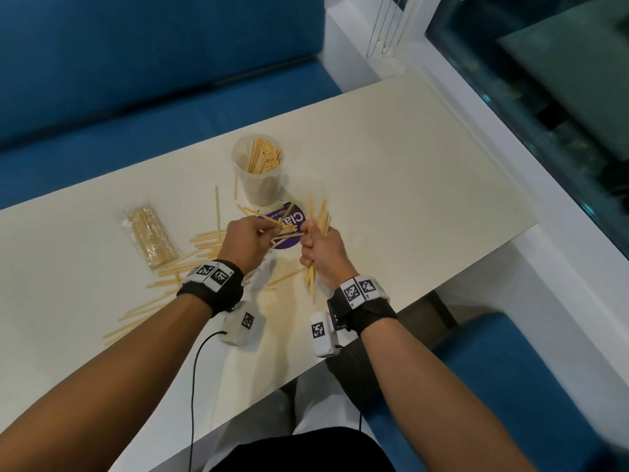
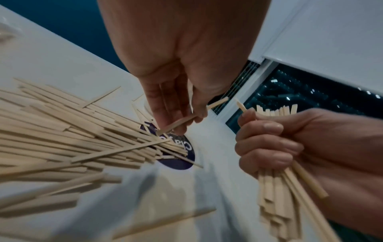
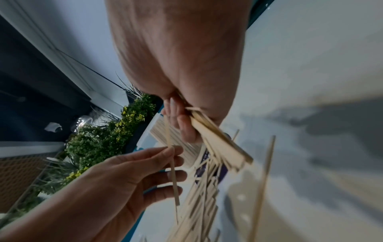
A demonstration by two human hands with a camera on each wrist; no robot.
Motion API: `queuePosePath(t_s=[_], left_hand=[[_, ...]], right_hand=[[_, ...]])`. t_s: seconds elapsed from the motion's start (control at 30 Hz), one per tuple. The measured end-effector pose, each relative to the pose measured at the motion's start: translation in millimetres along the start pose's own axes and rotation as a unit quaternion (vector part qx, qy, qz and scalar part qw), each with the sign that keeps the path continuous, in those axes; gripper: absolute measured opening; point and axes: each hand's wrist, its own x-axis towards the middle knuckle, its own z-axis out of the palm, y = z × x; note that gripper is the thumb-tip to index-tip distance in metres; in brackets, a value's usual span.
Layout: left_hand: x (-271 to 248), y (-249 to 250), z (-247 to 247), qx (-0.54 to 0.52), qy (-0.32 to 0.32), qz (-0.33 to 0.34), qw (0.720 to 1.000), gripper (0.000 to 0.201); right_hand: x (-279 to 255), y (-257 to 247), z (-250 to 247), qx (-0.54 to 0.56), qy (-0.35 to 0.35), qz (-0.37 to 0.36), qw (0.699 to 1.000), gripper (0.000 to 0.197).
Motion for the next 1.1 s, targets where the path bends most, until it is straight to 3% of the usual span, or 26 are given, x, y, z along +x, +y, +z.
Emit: queuePosePath(t_s=[0.17, 0.33, 0.47, 0.7, 0.83, 0.93, 1.03, 1.1], left_hand=[[7, 14, -6, -0.081, 0.014, -0.066, 0.994, 0.021], [6, 43, -10, -0.183, -0.023, -0.073, 0.98, 0.02], [7, 57, -11, -0.228, -0.015, -0.091, 0.969, 0.015], [6, 67, -18, -0.41, 0.001, -0.173, 0.896, 0.023], [6, 77, -20, -0.39, 0.003, -0.135, 0.911, 0.021], [7, 80, -11, -0.375, 0.029, -0.145, 0.915, 0.016], [9, 85, -4, -0.418, 0.041, -0.218, 0.881, 0.023], [8, 90, -5, -0.474, -0.006, -0.267, 0.839, 0.037]], right_hand=[[13, -29, 3, 0.079, 0.044, -0.02, 0.996, 0.038], [10, -47, 11, -0.015, -0.036, -0.02, 0.999, 0.049], [13, -58, 16, -0.085, -0.025, -0.043, 0.995, 0.037], [11, -100, 13, -0.202, 0.02, -0.172, 0.964, 0.047], [15, -114, 13, -0.232, -0.025, -0.163, 0.959, 0.051], [14, -120, 15, -0.228, -0.039, -0.177, 0.957, 0.052], [10, -128, 20, -0.178, -0.049, -0.214, 0.959, 0.055], [2, -134, 26, -0.116, -0.075, -0.223, 0.965, 0.047]])
